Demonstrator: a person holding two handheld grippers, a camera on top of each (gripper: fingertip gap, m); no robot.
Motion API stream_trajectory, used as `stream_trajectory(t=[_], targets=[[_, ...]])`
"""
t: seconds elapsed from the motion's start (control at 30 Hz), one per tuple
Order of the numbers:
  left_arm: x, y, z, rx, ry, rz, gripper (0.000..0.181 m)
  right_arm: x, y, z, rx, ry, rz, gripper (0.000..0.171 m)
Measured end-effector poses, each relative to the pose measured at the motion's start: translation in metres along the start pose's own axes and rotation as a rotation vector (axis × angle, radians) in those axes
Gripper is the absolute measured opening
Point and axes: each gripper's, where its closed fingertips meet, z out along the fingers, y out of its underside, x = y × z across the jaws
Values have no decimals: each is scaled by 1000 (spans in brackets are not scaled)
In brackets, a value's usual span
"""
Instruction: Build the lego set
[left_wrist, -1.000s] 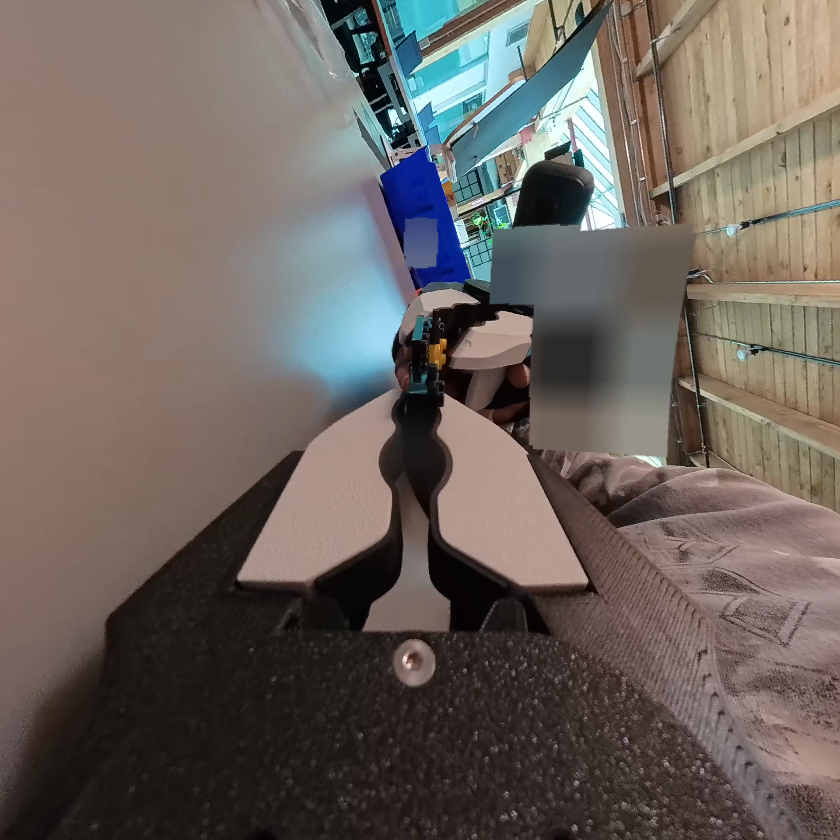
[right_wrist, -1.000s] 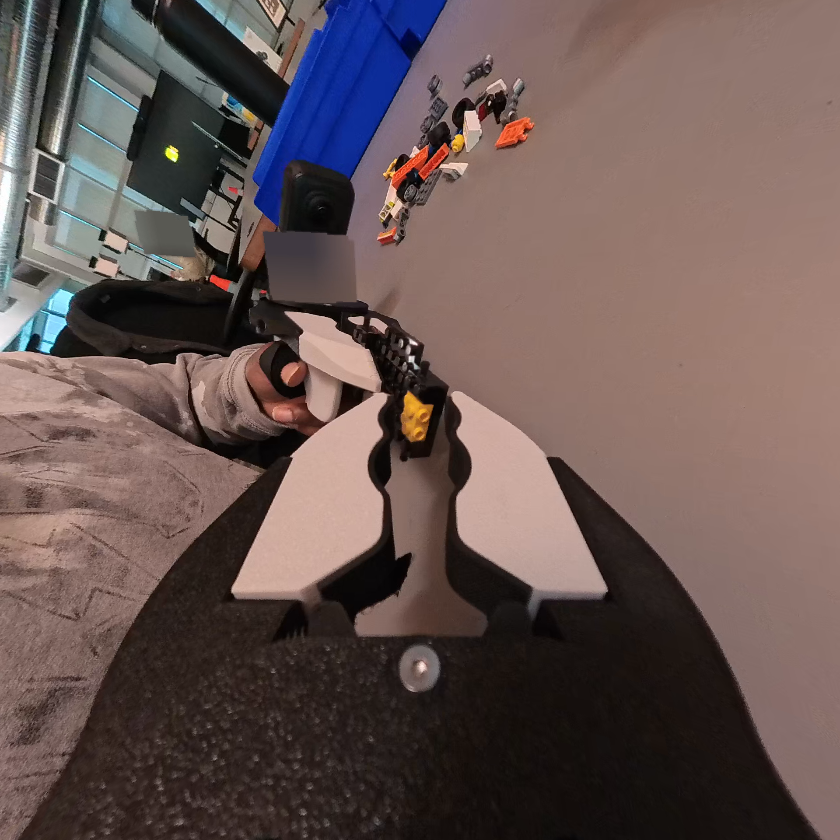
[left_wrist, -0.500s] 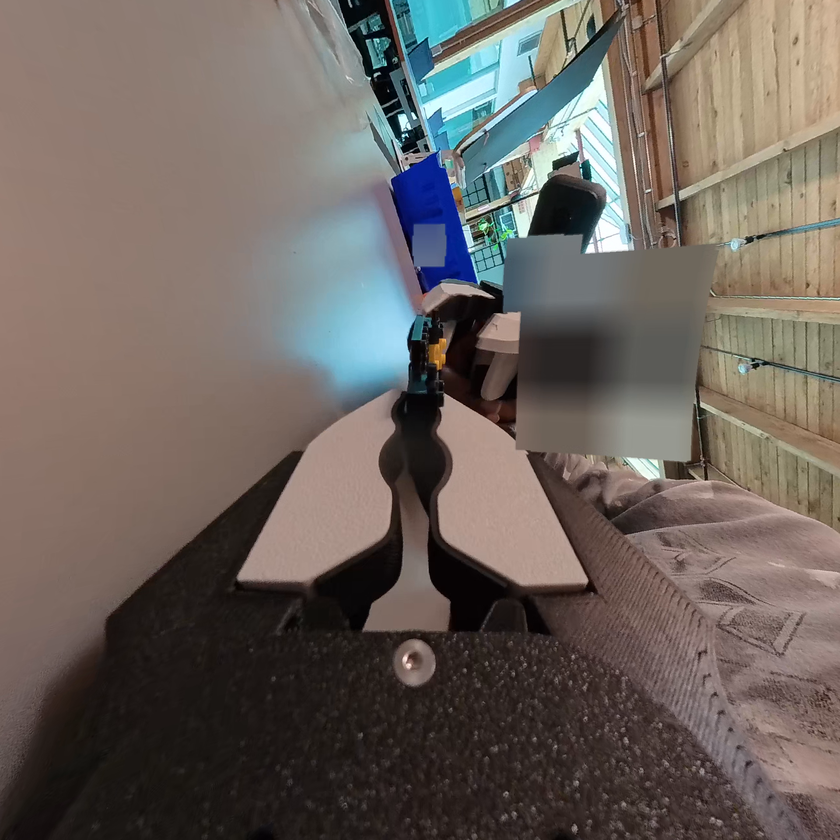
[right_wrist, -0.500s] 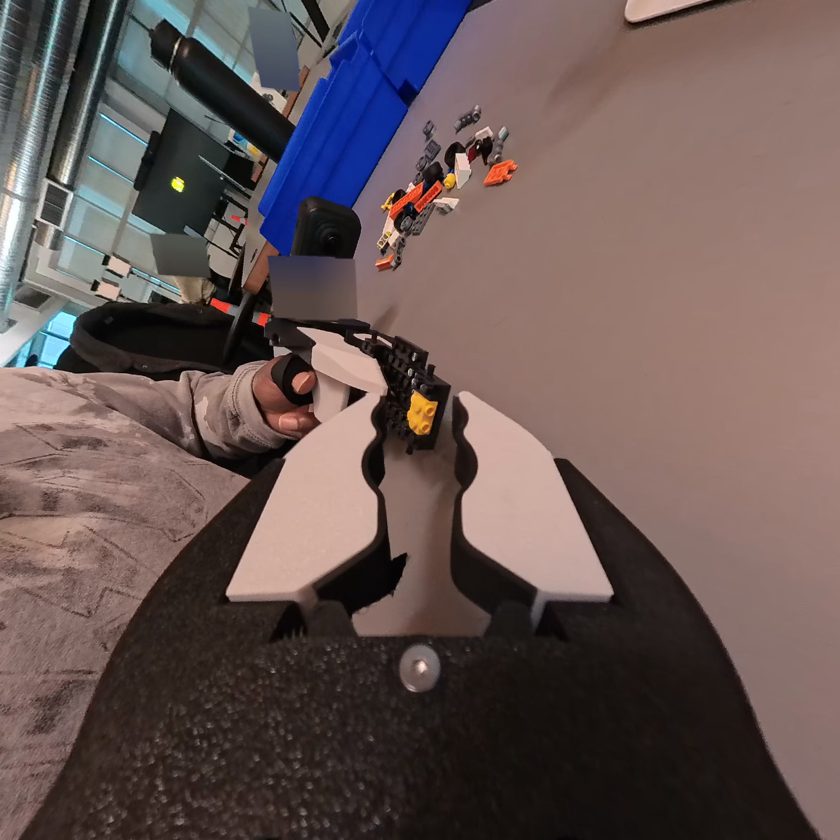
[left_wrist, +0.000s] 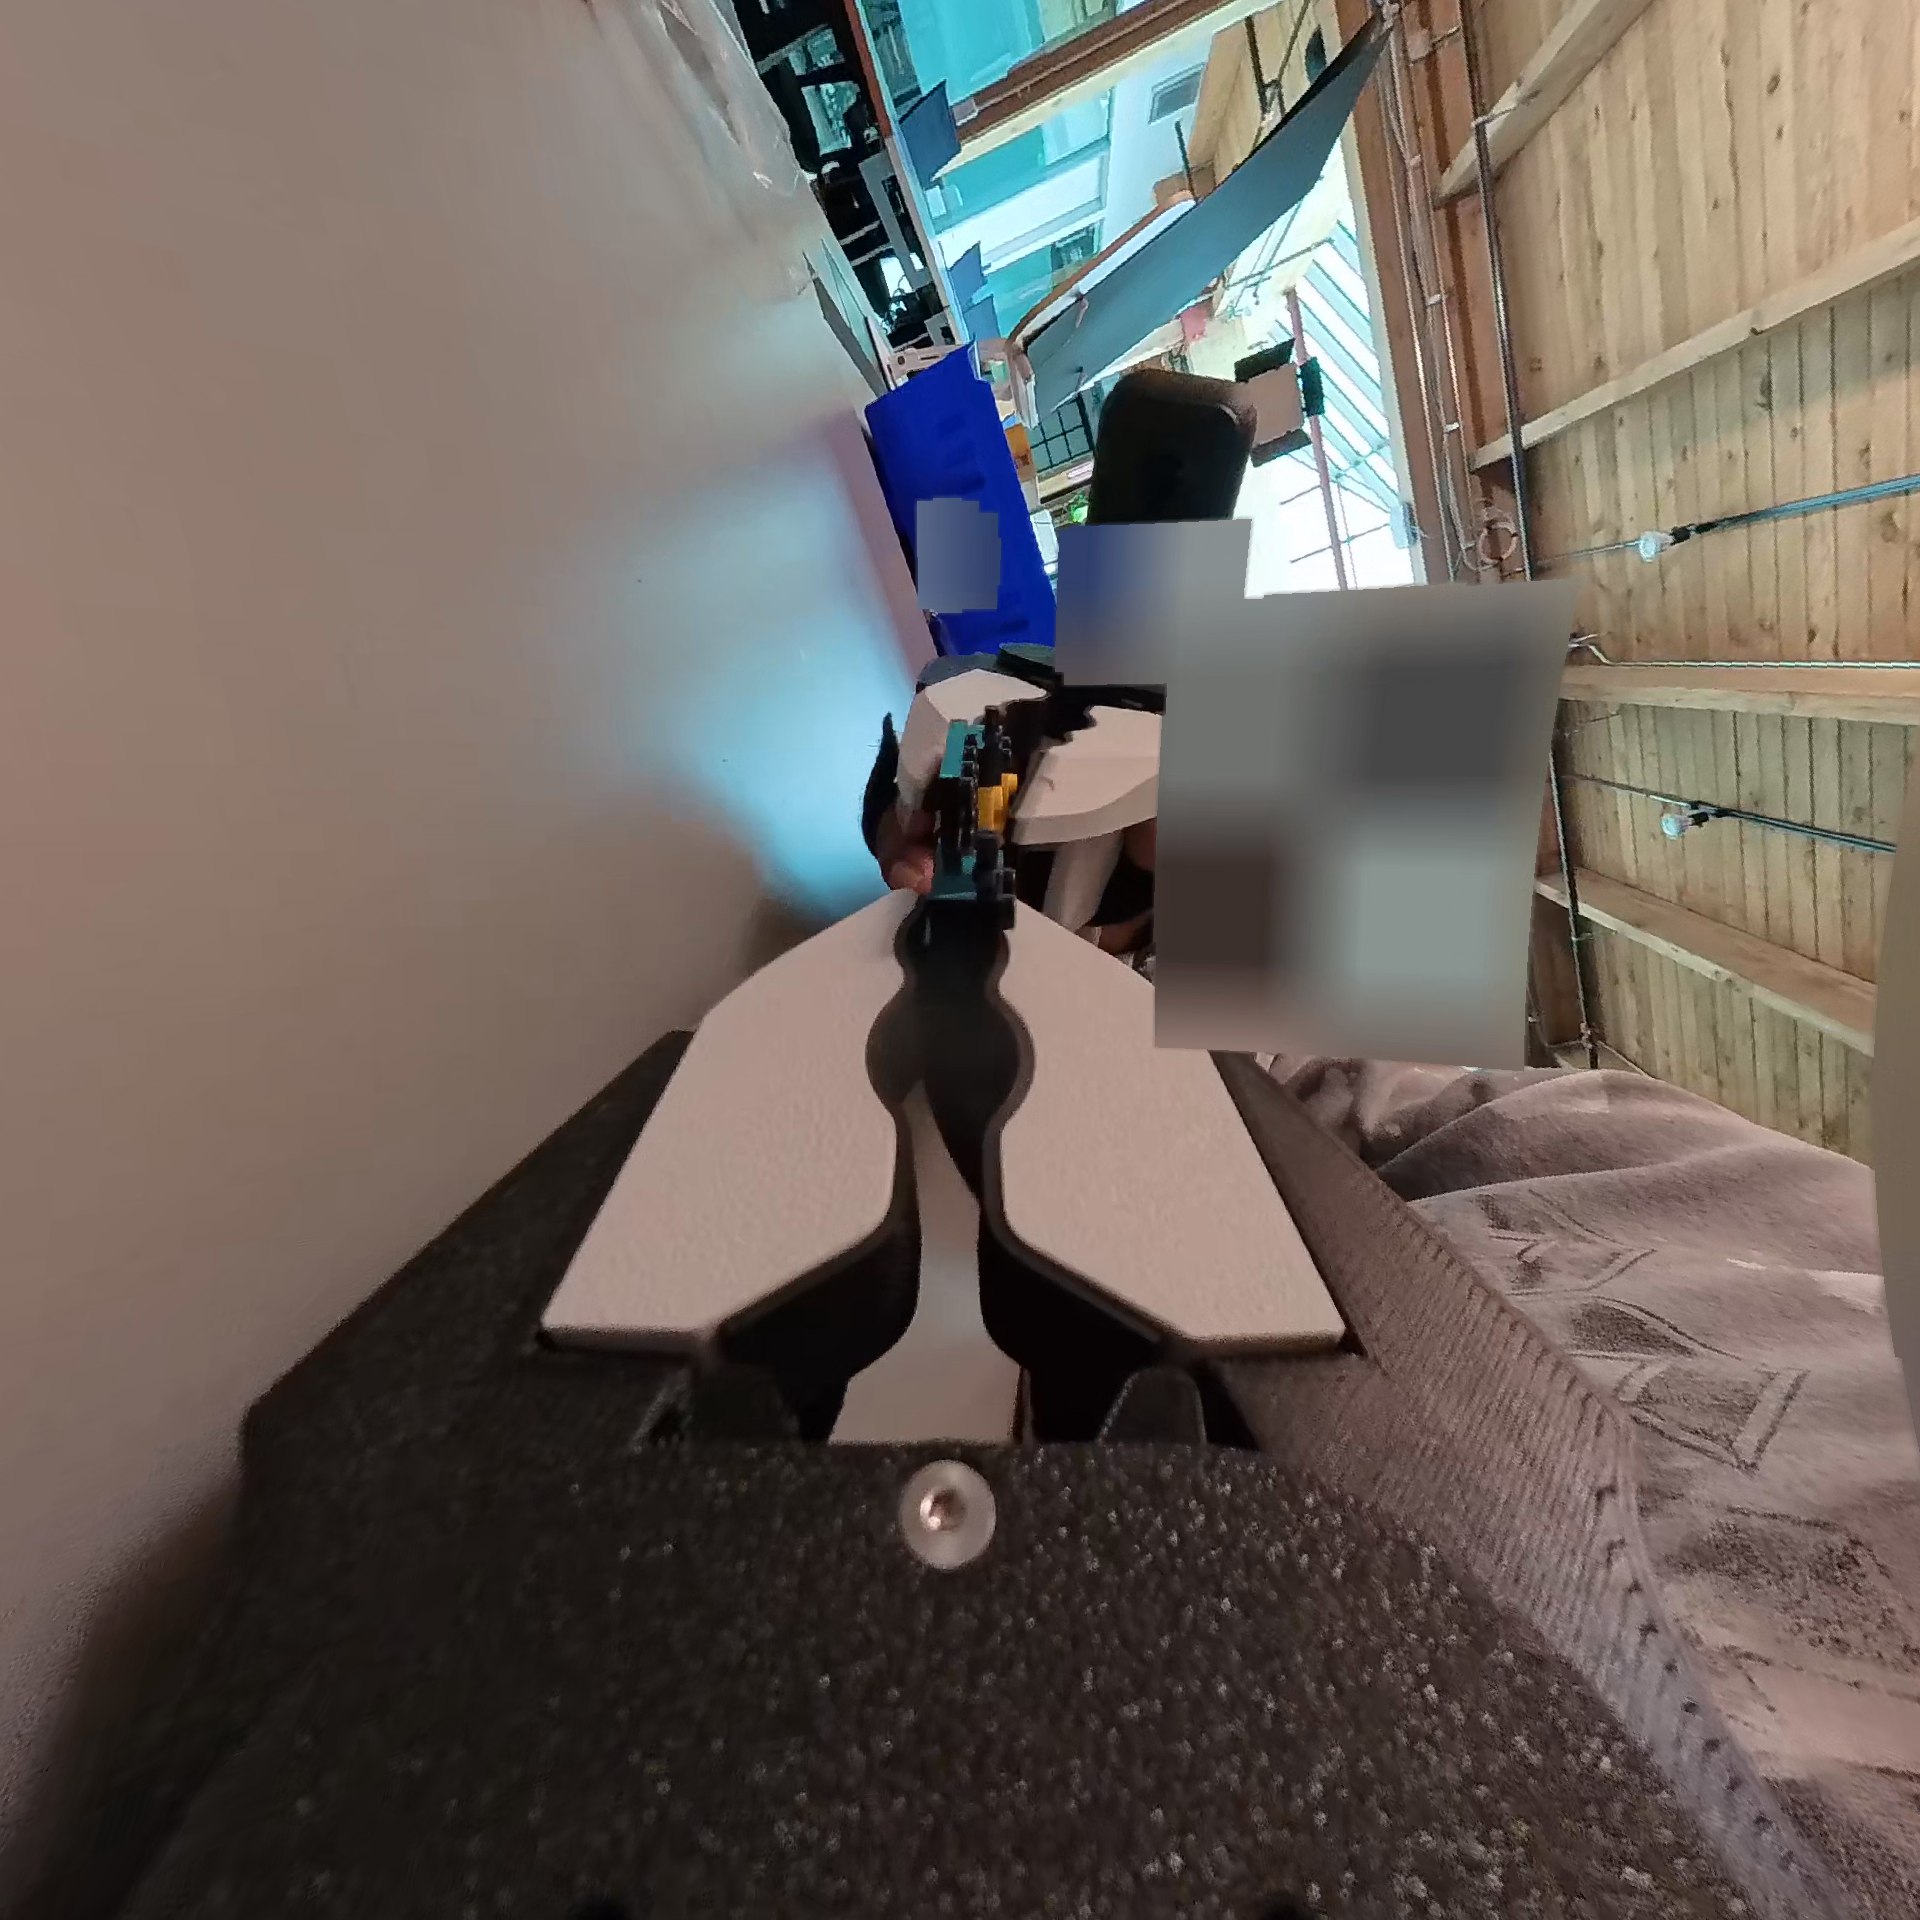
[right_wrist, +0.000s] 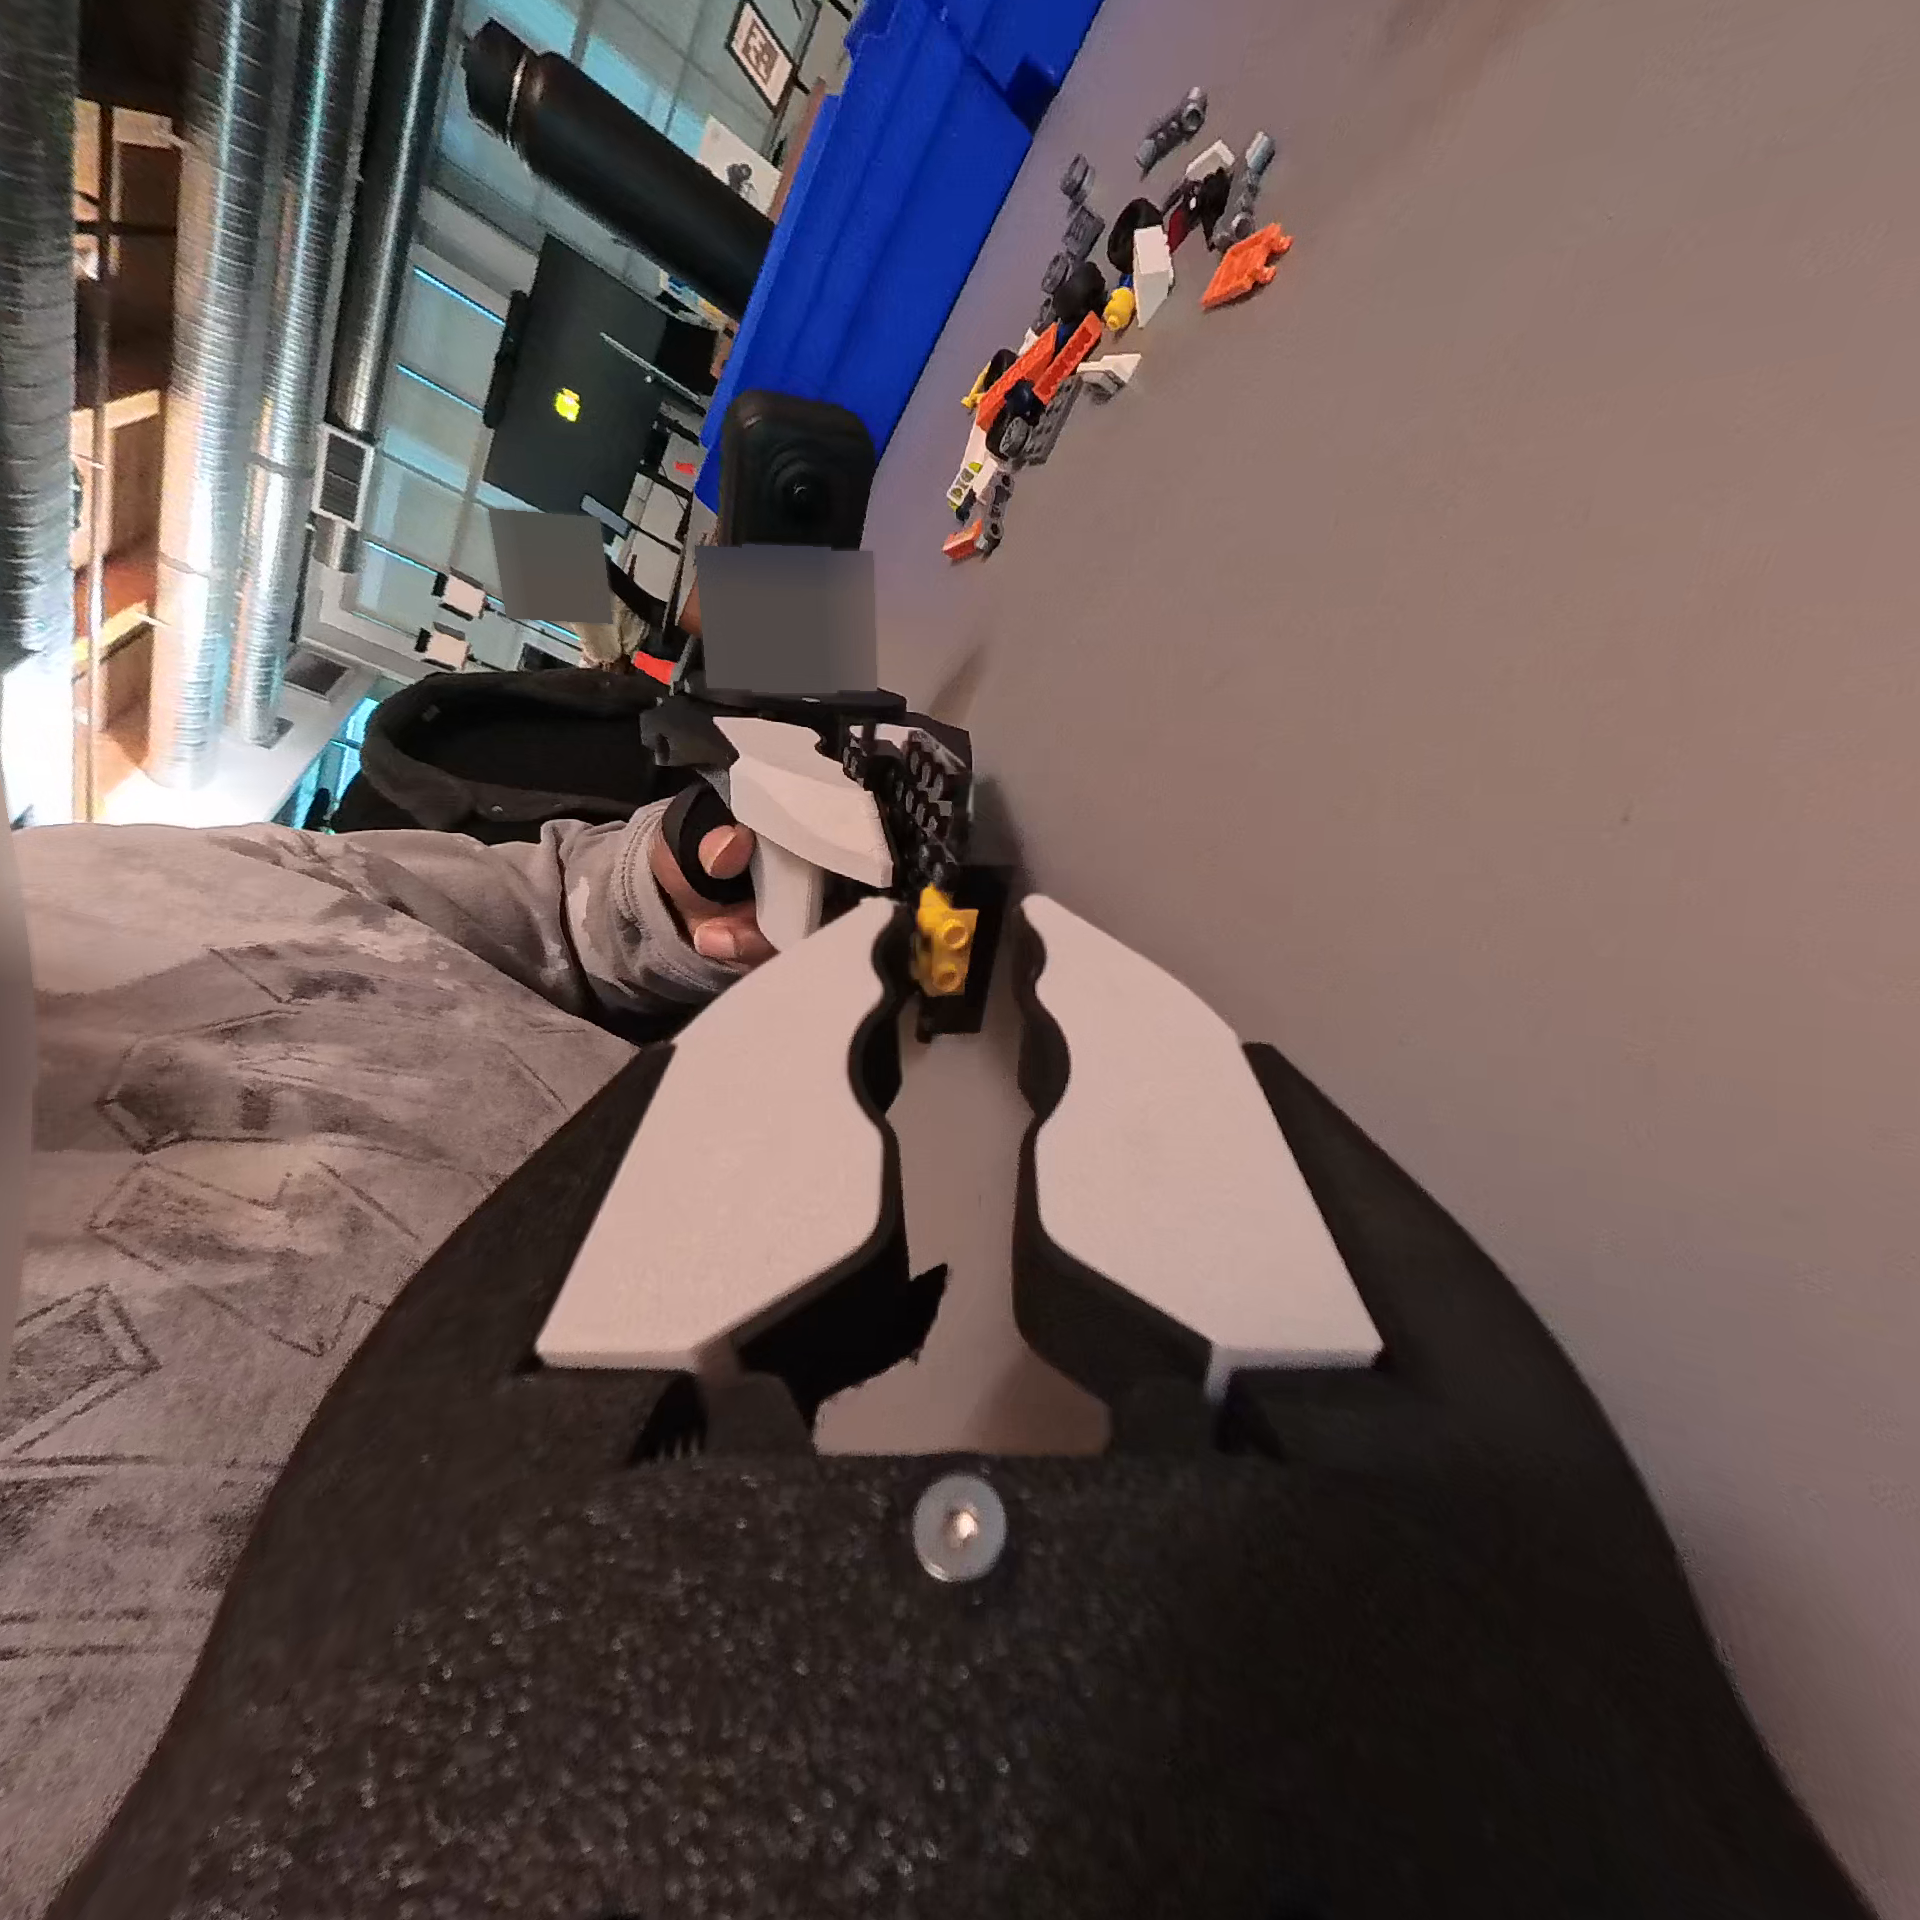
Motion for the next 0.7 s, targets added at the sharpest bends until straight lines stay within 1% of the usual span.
stream_trajectory(t=[0.17, 0.37, 0.57, 0.7], targets=[[3, 0, 0, 1, 9, 7, 6, -3, -1, -1, 17, -28, 16, 15], [8, -1, -1, 3, 20, 37, 6, -6, -2, -2, 32, -11, -51, 12], [19, -1, -2, -3, 41, 134, 7, -16, -5, -5, 72, -6, -142, 12], [21, 0, -2, -7, 46, 152, 7, -18, -5, -6, 82, 2, -176, 12]])
